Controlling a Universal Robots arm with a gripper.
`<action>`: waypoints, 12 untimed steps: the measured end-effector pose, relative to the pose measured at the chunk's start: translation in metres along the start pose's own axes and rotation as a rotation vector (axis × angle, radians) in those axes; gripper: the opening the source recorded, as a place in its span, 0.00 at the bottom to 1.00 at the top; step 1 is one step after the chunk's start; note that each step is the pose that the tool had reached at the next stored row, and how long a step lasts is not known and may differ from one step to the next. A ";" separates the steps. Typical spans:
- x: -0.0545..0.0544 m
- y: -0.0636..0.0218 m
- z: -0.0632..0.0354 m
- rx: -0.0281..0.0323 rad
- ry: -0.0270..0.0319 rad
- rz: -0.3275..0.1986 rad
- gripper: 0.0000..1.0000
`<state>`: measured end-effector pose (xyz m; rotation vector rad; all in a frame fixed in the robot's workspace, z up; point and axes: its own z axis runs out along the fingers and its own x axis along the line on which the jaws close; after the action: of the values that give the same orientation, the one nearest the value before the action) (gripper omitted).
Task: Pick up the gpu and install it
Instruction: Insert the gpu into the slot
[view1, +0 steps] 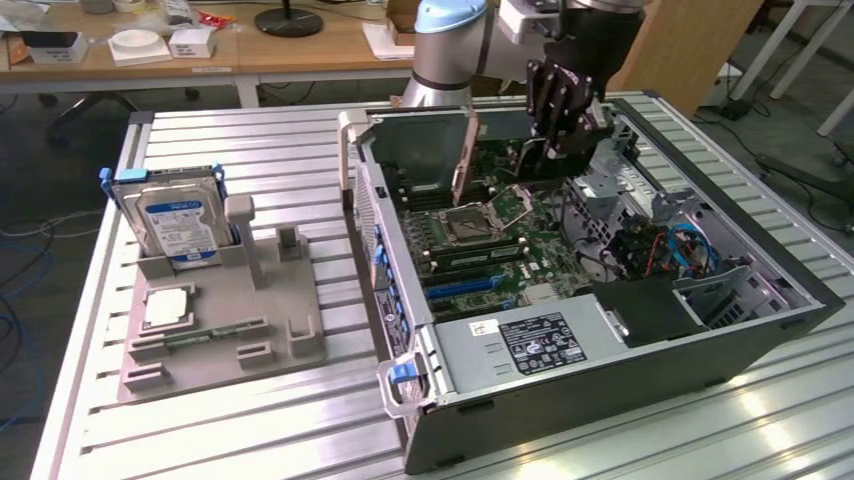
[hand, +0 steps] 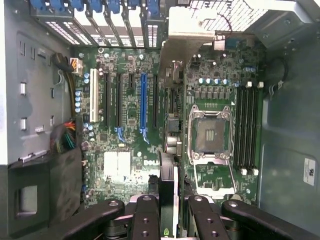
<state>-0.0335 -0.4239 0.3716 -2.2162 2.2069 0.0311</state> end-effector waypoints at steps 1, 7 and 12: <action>0.000 0.0006 0.0010 0.0000 0.0000 0.000 0.27; 0.004 0.0010 0.0072 -0.0001 0.0000 0.000 0.27; 0.005 0.0025 0.0148 0.0000 -0.0001 0.000 0.27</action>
<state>-0.0360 -0.4291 0.3567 -2.2161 2.2069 0.0312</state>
